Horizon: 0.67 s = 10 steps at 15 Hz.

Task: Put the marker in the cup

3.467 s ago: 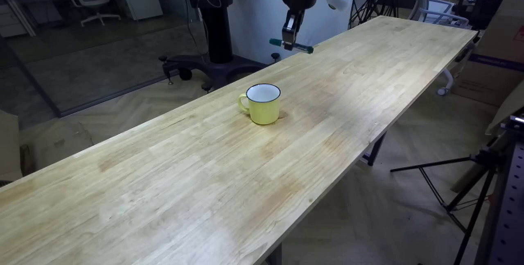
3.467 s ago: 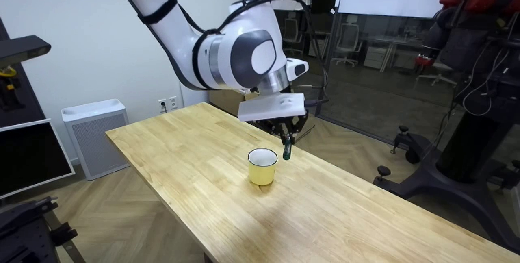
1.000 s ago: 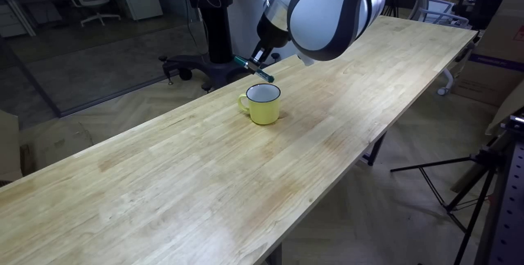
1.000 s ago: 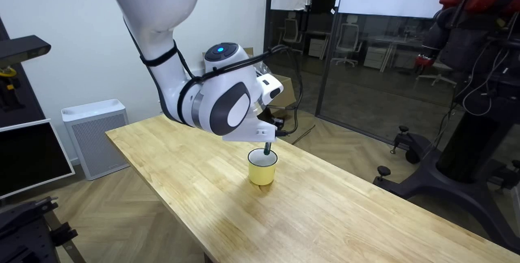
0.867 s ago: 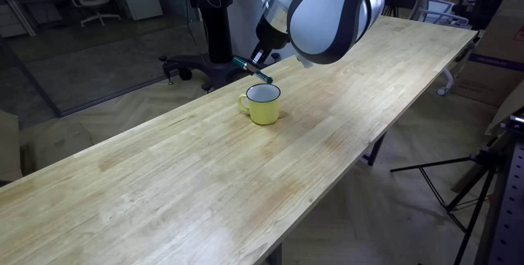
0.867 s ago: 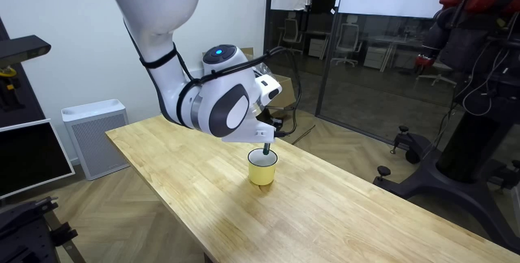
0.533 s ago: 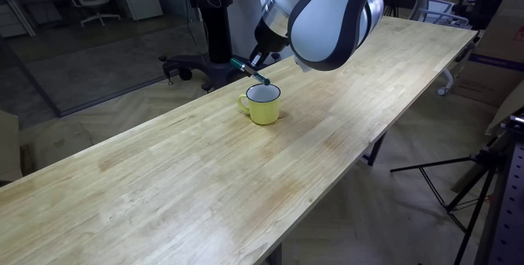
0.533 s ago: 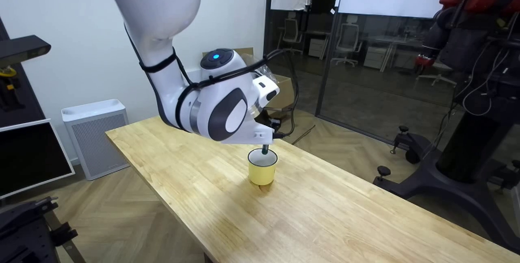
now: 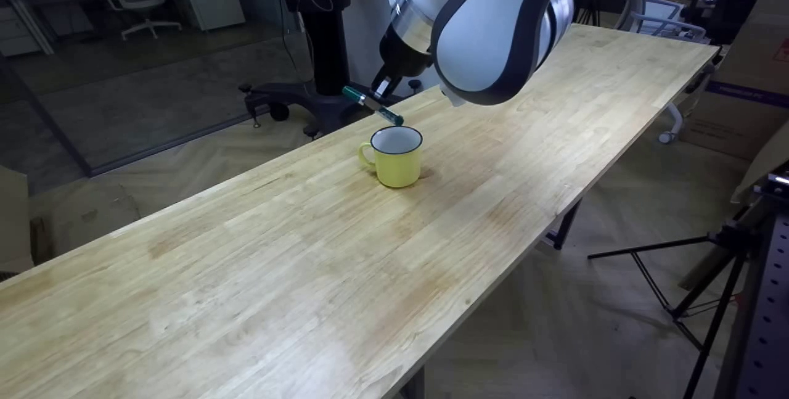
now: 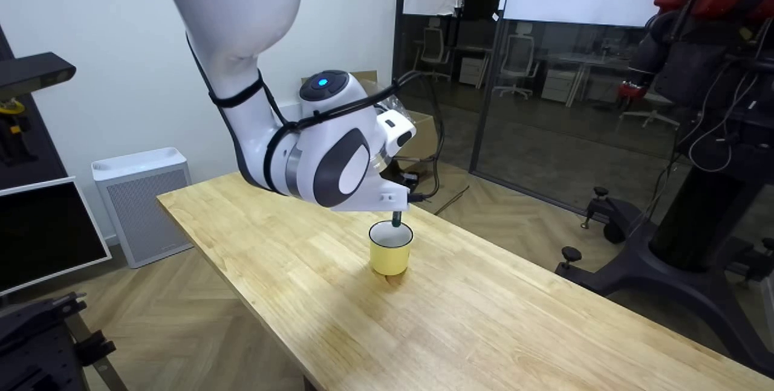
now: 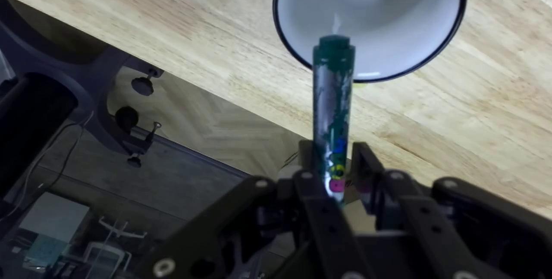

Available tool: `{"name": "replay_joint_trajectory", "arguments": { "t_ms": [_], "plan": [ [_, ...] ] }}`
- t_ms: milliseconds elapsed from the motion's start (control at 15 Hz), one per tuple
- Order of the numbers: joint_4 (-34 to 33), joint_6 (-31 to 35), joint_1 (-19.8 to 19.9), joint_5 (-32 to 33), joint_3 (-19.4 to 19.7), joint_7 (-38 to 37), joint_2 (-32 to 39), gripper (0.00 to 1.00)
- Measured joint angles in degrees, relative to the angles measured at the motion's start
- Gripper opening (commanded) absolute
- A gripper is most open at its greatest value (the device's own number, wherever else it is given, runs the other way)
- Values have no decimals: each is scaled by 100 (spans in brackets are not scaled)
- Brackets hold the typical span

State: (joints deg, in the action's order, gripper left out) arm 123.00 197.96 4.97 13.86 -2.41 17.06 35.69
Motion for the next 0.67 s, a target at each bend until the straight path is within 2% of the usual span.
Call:
{"name": "replay_joint_trajectory", "arguments": {
  "t_ms": [400,600,667],
  "plan": [
    [0,-2,3,98,-1,0,24,98],
    [3,-78,51,124,-55,-8,57,100],
    [6,-312,193,192,-221,-18,62,100]
  ]
}}
